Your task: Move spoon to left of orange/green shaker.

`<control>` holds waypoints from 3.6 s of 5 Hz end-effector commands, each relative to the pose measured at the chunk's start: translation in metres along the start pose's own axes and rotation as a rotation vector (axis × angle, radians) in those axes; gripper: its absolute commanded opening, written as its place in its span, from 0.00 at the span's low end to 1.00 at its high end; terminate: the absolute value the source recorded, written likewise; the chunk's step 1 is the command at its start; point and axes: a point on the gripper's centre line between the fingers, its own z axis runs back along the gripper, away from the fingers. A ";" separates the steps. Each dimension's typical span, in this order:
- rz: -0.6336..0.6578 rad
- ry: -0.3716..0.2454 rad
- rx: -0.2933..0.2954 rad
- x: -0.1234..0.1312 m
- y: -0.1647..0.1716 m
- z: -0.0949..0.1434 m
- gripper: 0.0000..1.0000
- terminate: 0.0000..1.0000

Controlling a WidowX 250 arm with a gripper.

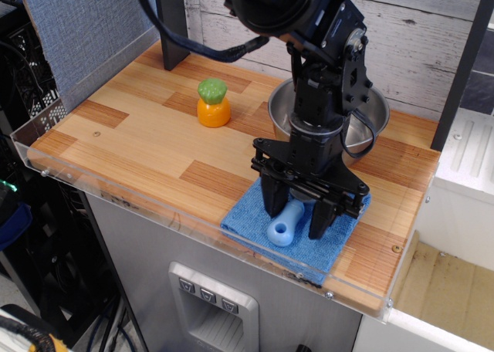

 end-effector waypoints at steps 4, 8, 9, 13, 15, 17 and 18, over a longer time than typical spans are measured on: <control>-0.025 -0.051 -0.018 0.014 -0.005 0.037 0.00 0.00; 0.139 -0.098 -0.022 0.010 0.100 0.084 0.00 0.00; 0.155 -0.083 -0.010 0.023 0.134 0.085 0.00 0.00; 0.095 -0.017 0.079 0.089 0.204 0.073 0.00 0.00; 0.130 -0.025 0.086 0.077 0.230 0.074 0.00 0.00; 0.133 -0.004 0.060 0.073 0.227 0.057 0.00 0.00; 0.129 0.024 0.062 0.076 0.214 0.042 0.00 0.00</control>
